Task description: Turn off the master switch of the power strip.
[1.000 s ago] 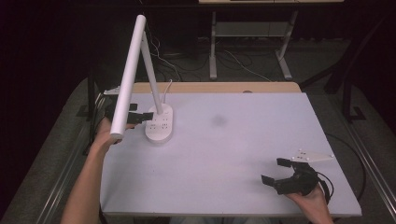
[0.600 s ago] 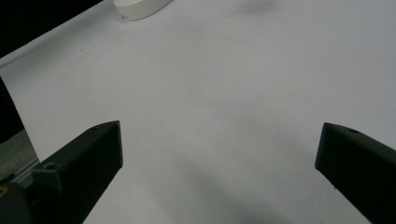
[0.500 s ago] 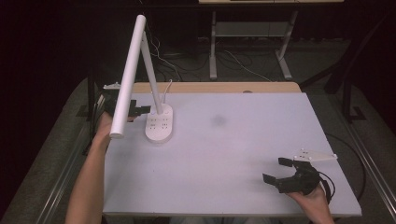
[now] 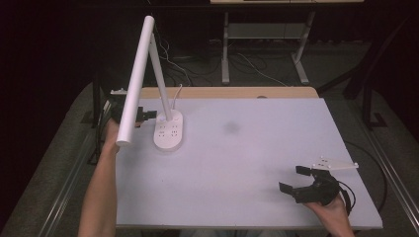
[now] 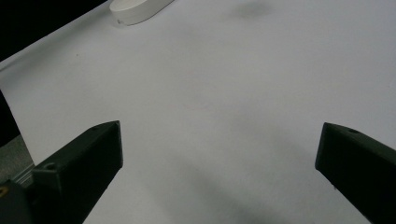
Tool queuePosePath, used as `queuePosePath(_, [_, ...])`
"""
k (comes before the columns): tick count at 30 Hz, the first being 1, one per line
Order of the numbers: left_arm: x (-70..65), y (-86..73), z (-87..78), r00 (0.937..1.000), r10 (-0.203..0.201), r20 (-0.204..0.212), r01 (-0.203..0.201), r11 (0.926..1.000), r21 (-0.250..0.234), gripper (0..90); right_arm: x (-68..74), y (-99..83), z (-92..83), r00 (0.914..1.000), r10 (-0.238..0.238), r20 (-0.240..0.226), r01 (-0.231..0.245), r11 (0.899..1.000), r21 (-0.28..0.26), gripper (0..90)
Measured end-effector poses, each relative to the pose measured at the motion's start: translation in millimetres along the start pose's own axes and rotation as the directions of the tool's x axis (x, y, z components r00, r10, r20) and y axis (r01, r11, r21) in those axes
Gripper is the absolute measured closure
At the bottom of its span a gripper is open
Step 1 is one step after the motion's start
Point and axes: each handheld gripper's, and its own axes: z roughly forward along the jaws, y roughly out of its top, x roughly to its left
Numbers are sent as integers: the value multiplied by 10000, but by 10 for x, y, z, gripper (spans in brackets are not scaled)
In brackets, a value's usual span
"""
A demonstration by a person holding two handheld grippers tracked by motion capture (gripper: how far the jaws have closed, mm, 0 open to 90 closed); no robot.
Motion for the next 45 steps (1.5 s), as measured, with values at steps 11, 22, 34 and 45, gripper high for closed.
queuePosePath(11, [63, -35, 106, 9980, -628, -5, 627, 9978, -213, 352, -12, -2, 1, 9999, 37, 96, -36, 10000, -28, 3])
queuePosePath(22, [92, -89, 228, 9886, -1459, 375, 1476, 9879, -479, 549, -5, -6, 16, 9999, -86, 95, 86, 10000, 22, 3])
queuePosePath(34, [55, -109, 371, 9817, -1859, 411, 1879, 9807, -546, 717, -4, -6, 15, 9998, -164, 79, 163, 9998, 76, 3])
queuePosePath(45, [19, -133, 471, 9801, -1983, 49, 1984, 9797, -303, 897, 2, -5, 27, 9997, -246, 59, 245, 9996, 156, 3])
